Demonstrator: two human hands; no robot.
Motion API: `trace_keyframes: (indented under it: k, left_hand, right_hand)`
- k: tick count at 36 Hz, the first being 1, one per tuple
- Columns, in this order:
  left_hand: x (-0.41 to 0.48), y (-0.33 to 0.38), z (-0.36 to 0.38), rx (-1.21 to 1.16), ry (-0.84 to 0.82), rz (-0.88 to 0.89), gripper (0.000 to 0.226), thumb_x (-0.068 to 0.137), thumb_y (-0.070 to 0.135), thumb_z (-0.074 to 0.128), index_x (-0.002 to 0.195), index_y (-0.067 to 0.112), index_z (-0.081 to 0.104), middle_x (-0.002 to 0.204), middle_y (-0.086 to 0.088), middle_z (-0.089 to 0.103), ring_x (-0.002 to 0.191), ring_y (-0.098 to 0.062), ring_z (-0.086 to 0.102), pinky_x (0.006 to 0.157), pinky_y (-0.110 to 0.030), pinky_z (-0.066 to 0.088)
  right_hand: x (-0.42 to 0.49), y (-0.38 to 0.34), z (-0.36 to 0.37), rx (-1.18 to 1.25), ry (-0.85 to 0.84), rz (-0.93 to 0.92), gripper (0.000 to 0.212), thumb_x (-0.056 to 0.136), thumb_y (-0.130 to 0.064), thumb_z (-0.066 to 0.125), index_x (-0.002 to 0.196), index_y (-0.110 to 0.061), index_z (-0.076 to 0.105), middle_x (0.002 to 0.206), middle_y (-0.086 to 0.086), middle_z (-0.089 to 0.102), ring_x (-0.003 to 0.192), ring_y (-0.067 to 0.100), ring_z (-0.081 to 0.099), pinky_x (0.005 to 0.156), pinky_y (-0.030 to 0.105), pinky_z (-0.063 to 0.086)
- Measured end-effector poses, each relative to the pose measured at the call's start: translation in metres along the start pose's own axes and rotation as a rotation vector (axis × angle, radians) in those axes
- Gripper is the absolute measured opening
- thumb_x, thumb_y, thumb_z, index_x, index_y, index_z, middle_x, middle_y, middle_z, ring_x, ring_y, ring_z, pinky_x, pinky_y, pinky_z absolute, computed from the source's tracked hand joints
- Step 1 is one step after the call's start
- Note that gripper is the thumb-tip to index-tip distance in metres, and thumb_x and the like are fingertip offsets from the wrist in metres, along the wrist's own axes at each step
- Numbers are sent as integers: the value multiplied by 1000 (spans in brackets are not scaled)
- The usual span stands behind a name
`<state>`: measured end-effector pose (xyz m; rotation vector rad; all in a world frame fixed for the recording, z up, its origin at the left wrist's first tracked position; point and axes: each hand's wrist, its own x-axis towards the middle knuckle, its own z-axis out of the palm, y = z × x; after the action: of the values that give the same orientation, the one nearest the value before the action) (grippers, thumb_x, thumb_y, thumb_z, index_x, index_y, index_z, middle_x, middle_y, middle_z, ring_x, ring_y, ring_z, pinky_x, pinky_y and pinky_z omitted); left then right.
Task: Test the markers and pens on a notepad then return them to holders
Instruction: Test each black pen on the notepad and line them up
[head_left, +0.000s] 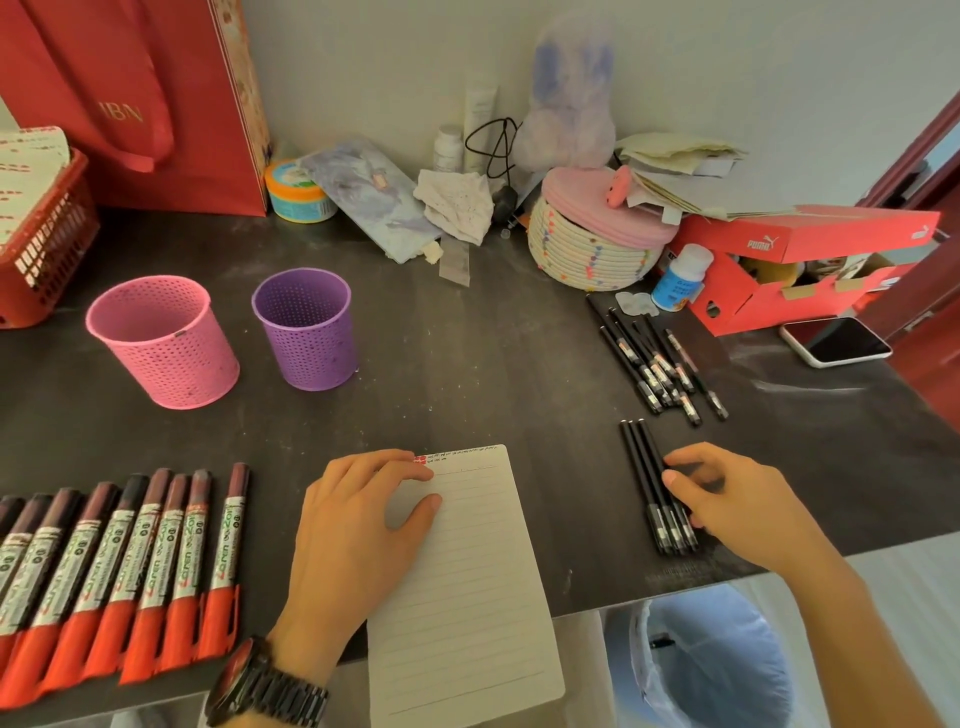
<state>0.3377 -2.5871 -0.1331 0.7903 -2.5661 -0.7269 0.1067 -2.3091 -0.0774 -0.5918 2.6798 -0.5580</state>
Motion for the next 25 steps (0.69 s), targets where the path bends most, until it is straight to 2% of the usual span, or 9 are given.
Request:
trace_keyframes:
  k: [4,7,9,12,15,18,21,25]
  left_hand:
    - [-1,2,-2,4,13,12,20,85,49,68,104,42,68,117,25,61,113,-6,49,96,-31,34]
    - [0,2,-3,17,-1,12,23,86,51,66,108,44,67,119,27,58,115,-5,49,97,-29,34]
    - [0,1,-2,22,-10,9,25,87,52,65,110,45,66,119,31,55,116,-3,48,98,-27,33]
    - [0,0,-1,27,-19,7,28,87,54,63,114,46,64,117,35,49,117,1,46,98,-22,30]
    - [0,0,-1,32,-18,14,29,90,54,59,117,46,63,119,37,47,119,3,44,99,-20,28]
    - [-2,1,0,38,8,33,28,91,49,60,117,42,66,123,28,56,119,-1,48,100,-23,32]
    - [-2,2,0,48,12,35,28,92,49,58,117,41,66,124,25,57,120,-2,48,101,-24,31]
    - [-3,2,-1,51,-1,41,30,93,52,53,120,42,64,127,26,54,122,-1,45,102,-21,26]
  right_hand:
    - [5,1,0,8,54,19,19,96,-43,61,114,-37,62,89,-16,69,80,7,68,78,29,52]
    - [16,-5,1,-10,164,-9,17,95,-44,62,112,-39,63,86,-24,65,80,-4,60,67,19,43]
    - [27,-12,2,-27,245,-39,16,94,-44,62,109,-39,64,86,-28,63,79,-7,57,65,20,42]
    - [51,-27,3,-69,343,-81,17,94,-41,61,110,-34,64,92,-21,63,81,5,61,71,32,46]
    - [80,-46,0,-130,391,-89,23,95,-39,59,115,-27,64,108,-4,64,94,24,65,77,38,49]
    - [104,-65,-3,-209,391,-76,32,97,-39,57,122,-19,61,118,7,62,106,33,61,81,43,50]
    - [122,-78,-5,-326,343,-20,42,98,-41,54,130,-14,57,128,14,58,115,38,55,85,46,50]
    - [137,-85,-2,-427,266,46,37,99,-39,52,124,-13,59,121,14,60,110,36,58,81,43,50]
